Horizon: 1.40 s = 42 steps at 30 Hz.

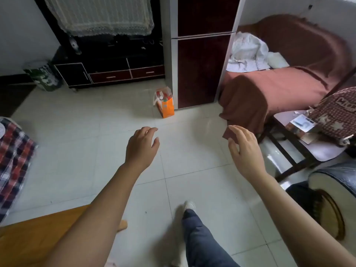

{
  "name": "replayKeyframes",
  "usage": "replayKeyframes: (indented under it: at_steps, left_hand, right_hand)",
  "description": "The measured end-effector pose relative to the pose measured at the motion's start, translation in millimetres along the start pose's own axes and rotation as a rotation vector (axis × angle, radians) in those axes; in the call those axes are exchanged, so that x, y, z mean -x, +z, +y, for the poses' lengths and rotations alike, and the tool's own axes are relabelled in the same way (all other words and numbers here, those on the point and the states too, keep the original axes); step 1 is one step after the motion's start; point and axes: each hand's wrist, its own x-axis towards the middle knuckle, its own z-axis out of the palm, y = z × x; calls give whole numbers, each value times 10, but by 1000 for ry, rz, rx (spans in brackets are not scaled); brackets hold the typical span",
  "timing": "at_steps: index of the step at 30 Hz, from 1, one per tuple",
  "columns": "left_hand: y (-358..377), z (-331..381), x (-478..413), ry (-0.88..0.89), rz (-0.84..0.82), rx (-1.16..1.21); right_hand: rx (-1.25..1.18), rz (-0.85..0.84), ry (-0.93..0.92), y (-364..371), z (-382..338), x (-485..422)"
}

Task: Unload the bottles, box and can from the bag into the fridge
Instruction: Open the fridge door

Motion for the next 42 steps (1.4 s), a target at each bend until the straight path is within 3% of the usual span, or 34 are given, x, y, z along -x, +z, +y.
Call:
replayKeyframes:
  at_steps: [22, 42]
  left_hand:
    - [247, -203, -2871, -127, -5, 49]
    - [-9, -1266, -6104, 64, -27, -10]
  right_hand:
    - [5, -126, -44, 914, 472, -2953]
    - [54, -42, 8, 2077, -11, -5715]
